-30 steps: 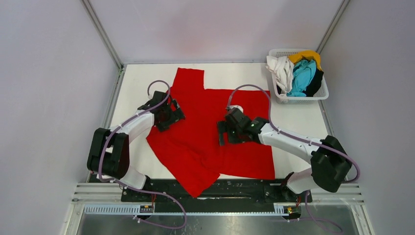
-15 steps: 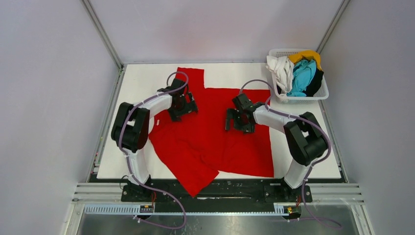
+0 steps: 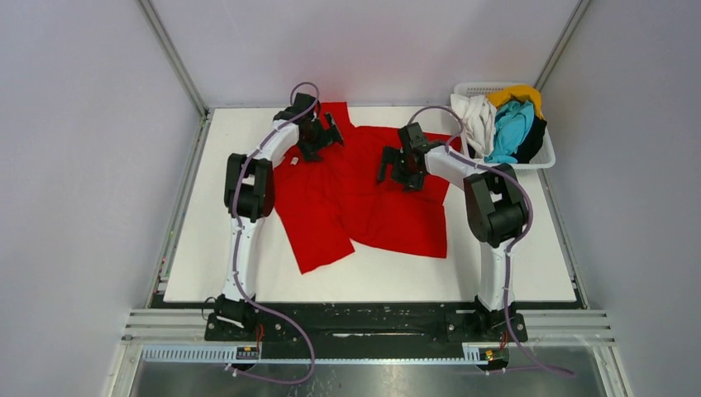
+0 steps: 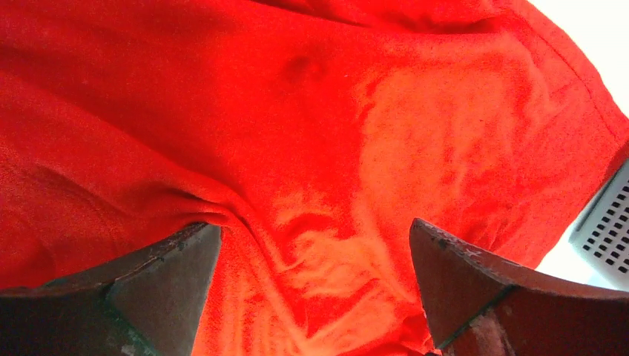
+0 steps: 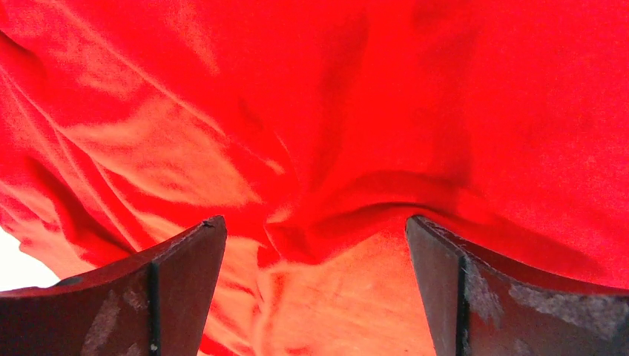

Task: Fold and stack the t-shirts
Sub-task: Flatten out the tshirt, then grab the side of the flattened tshirt closest away from the robot with both arms

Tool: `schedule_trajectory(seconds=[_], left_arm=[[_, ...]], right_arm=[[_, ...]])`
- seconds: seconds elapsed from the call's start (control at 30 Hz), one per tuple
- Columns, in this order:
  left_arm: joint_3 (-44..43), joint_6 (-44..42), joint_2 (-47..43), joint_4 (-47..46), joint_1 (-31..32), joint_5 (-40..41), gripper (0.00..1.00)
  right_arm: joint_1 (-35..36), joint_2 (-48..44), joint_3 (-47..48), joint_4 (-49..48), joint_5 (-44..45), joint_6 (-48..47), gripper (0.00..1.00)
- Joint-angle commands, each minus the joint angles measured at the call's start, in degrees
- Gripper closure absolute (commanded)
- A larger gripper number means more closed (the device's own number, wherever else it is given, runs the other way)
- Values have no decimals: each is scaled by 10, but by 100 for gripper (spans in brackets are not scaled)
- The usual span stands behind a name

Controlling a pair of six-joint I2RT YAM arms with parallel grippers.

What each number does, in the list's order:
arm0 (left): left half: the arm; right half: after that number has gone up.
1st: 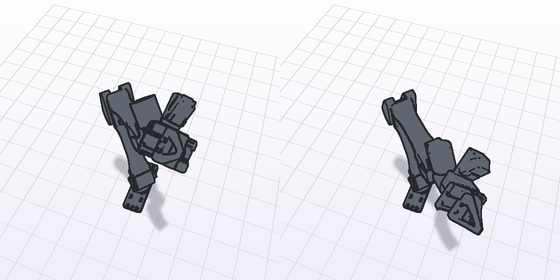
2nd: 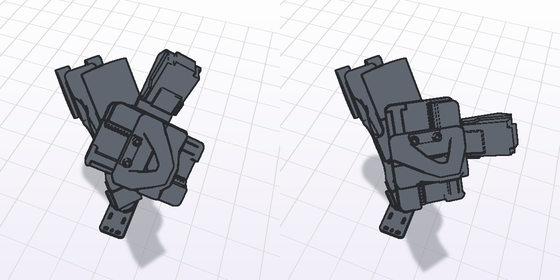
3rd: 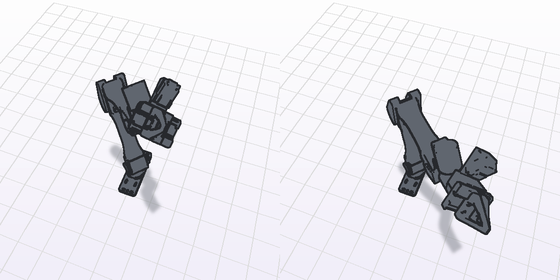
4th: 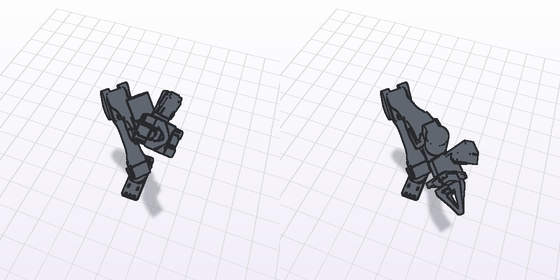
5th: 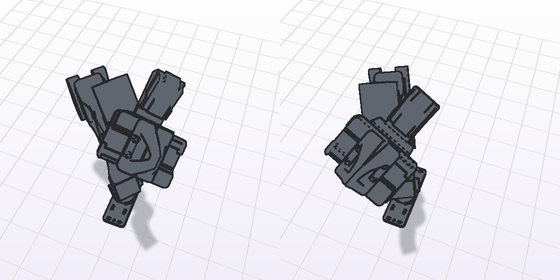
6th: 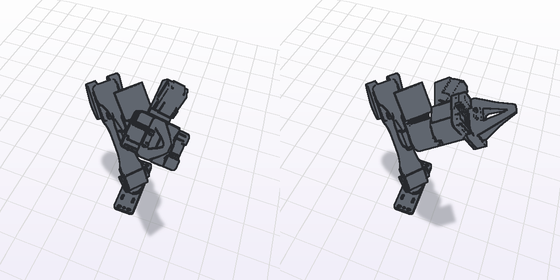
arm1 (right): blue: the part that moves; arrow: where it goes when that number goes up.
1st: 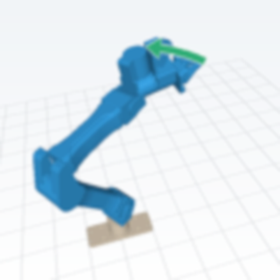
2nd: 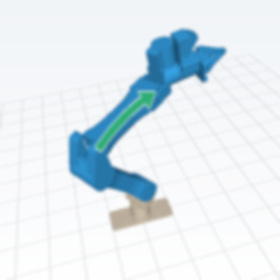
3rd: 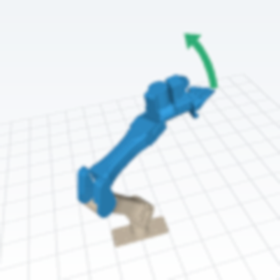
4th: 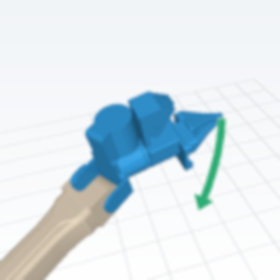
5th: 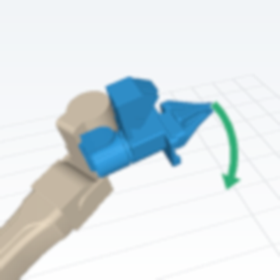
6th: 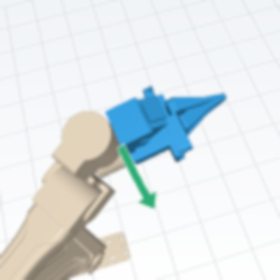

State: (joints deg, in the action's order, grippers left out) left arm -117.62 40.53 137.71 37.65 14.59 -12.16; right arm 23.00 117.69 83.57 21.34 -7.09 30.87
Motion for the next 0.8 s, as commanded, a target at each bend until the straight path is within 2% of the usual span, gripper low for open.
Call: schedule_trajectory(seconds=[0.0, 0.07, 0.13, 0.27, 0.43, 0.53, 0.67, 0.77], left_arm=[[-93, -22, 34, 49, 1, -31, 1], [-54, -39, -33, 48, 5, 8, 1], [36, -55, -131, 32, 14, 50, 1], [318, -48, -369, -43, 43, 152, 1], [634, 51, -609, -69, 70, 237, 1], [731, 79, -679, -55, 87, 226, 1], [806, 111, -720, -49, 143, 218, 1], [825, 128, -712, -48, 180, 221, 10]], right_arm=[[-9, -29, 38, 52, 24, -43, 1], [-9, -84, 12, 53, 46, -52, 0], [-9, -167, -35, 48, 66, -49, 0], [-9, -321, -184, 7, 93, -10, 1], [-9, -483, -384, -13, 168, 81, 1], [-9, -542, -453, -13, 208, 119, 1], [-9, -586, -496, -11, 230, 129, 1], [-9, -595, -497, 0, 239, 121, 0]])
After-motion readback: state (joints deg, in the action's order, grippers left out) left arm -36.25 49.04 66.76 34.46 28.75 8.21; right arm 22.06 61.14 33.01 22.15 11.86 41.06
